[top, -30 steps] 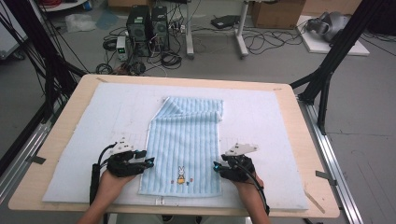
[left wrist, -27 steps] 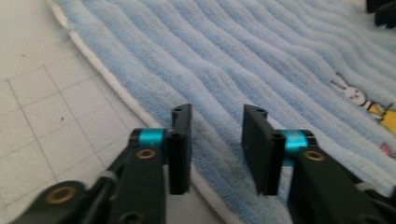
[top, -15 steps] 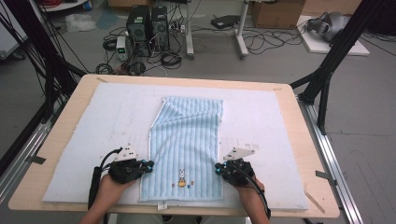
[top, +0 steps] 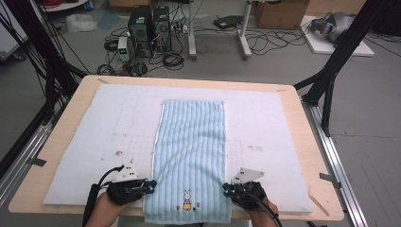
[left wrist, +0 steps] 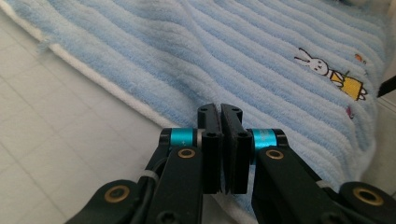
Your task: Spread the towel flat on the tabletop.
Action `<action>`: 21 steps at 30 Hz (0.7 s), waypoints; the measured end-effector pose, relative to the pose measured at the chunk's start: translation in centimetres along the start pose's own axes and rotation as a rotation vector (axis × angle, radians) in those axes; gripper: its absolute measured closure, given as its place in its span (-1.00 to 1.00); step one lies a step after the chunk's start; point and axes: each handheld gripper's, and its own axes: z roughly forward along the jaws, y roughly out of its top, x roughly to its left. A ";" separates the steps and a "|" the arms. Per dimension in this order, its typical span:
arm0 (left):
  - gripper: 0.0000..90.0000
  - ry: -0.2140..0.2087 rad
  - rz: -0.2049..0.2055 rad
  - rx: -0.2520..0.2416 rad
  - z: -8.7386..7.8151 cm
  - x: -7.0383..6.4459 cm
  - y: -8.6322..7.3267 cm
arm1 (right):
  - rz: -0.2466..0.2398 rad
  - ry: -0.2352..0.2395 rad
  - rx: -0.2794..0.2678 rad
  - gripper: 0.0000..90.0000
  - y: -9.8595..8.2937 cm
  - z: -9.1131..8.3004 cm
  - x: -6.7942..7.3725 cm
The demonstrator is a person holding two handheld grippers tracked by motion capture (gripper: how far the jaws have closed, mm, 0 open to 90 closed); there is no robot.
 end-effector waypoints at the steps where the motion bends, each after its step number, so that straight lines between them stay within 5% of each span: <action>1: 0.91 -0.001 0.000 0.001 -0.1 -0.1 0.0 | 0.001 -0.002 -0.005 0.88 -0.1 -0.2 0.1; 7: 0.39 0.062 -0.068 -0.124 -0.6 0.9 0.7 | 0.029 -0.023 -0.120 0.40 1.1 -0.2 -0.2; 15: 0.34 0.134 -0.125 -0.198 -1.1 4.4 2.4 | -0.020 0.017 -0.106 0.42 4.2 2.9 -0.3; 21: 0.34 0.144 -0.147 -0.222 -0.7 6.6 3.7 | -0.034 0.047 -0.098 0.52 5.9 5.0 -1.2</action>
